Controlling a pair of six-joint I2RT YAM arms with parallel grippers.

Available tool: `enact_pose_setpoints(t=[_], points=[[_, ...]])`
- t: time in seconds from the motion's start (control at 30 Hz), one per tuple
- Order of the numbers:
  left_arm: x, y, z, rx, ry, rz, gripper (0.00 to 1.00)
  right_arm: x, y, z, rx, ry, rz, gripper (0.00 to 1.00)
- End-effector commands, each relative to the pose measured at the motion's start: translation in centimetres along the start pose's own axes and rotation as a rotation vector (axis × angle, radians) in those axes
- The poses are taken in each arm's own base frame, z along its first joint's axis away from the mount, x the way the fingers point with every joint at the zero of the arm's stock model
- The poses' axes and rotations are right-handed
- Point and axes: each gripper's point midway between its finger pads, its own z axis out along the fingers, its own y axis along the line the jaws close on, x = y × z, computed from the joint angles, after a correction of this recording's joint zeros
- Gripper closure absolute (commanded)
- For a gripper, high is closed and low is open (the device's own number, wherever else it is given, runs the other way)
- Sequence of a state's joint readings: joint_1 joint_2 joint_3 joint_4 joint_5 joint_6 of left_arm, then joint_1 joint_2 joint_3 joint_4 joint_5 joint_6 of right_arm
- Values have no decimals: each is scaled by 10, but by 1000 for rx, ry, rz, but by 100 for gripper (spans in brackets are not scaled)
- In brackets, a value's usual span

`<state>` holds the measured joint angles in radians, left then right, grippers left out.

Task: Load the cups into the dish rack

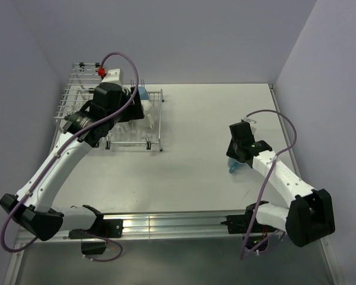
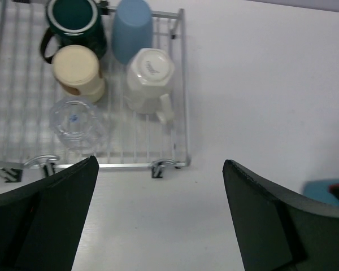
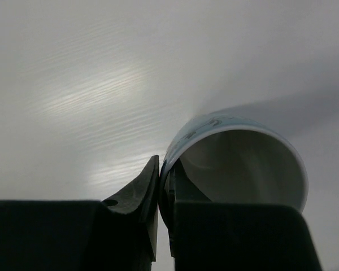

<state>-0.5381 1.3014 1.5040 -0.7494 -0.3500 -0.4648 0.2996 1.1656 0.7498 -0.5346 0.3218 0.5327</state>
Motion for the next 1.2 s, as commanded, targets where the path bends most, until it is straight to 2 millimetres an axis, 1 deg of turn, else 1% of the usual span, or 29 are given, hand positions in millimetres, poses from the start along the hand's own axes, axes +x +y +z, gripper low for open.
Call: enact_pose_setpoints(t=[0.0, 0.03, 0.07, 0.1, 0.13, 0.17, 0.2, 0.23, 0.27, 0.3, 0.33, 0.37, 0.4, 0.43, 0.47, 0.5, 0.53, 0.57, 0.6, 0.63, 0.67, 0.73, 0.77, 0.93, 0.97, 1.03, 1.07, 1.13, 1.17], points=[[-17, -40, -26, 247, -63, -47, 1, -59, 86, -71, -465, -121, 81, 100], [-11, -44, -26, 275, -49, -57, 1, -65, 97, -86, -535, -131, 87, 100], [-8, -55, -31, 346, -34, -61, 1, -71, 114, -115, -656, -145, 75, 100], [-12, -63, -37, 399, -51, -71, 1, -79, 126, -134, -736, -168, 91, 100], [-6, -68, -36, 430, -33, -80, 1, -83, 133, -149, -796, -179, 97, 100], [-1, -78, -41, 495, -12, -82, 1, -89, 138, -170, -863, -207, 107, 100], [-4, -85, -45, 542, -22, -88, 1, -94, 148, -192, -957, -220, 120, 100], [3, -90, -44, 570, -3, -96, 1, -98, 151, -204, -1006, -232, 132, 100], [5, -93, -45, 597, 4, -101, 1, -107, 154, -225, -1081, -281, 143, 100], [2, -106, -54, 684, -2, -101, 1, -106, 158, -242, -1159, -264, 157, 100], [12, -111, -54, 724, 24, -110, 1, -107, 160, -254, -1213, -269, 170, 100], [14, -116, -58, 765, 30, -114, 1, -104, 161, -262, -1262, -268, 178, 100], [17, -124, -67, 835, 48, -114, 1, -109, 164, -285, -1366, -283, 197, 100], [17, -129, -68, 872, 42, -130, 1, -109, 165, -294, -1416, -283, 210, 100], [18, -132, -71, 900, 45, -132, 1, -104, 165, -295, -1448, -269, 222, 100], [18, -135, -74, 924, 49, -137, 1, -109, 166, -311, -1526, -286, 248, 100], [21, -139, -78, 956, 68, -147, 1, -106, 166, -319, -1573, -277, 240, 100], [19, -142, -80, 981, 58, -150, 1, -101, 167, -316, -1591, -263, 248, 100], [18, -144, -83, 1002, 57, -154, 1, -104, 165, -328, -1650, -278, 264, 100], [22, -147, -87, 1037, 84, -169, 1, -103, 165, -331, -1674, -278, 270, 100], [18, -151, -91, 1071, 62, -170, 1, -102, 164, -334, -1702, -281, 281, 100], [20, -155, -98, 1123, 77, -196, 1, -101, 163, -336, -1722, -290, 294, 100], [16, -157, -103, 1152, 56, -198, 1, -102, 160, -339, -1745, -303, 318, 100], [18, -161, -105, 1194, 80, -225, 1, -103, 150, -347, -1791, -354, 368, 100], [19, -162, -107, 1205, 85, -226, 1, -106, 148, -353, -1812, -369, 382, 100], [18, -163, -109, 1226, 84, -233, 1, -107, 148, -353, -1820, -365, 390, 100], [18, -164, -111, 1238, 84, -237, 1, -108, 146, -358, -1847, -372, 398, 100], [17, -167, -116, 1277, 89, -242, 1, -107, 145, -357, -1868, -368, 424, 100], [18, -168, -116, 1283, 94, -244, 1, -109, 142, -363, -1900, -382, 433, 100]])
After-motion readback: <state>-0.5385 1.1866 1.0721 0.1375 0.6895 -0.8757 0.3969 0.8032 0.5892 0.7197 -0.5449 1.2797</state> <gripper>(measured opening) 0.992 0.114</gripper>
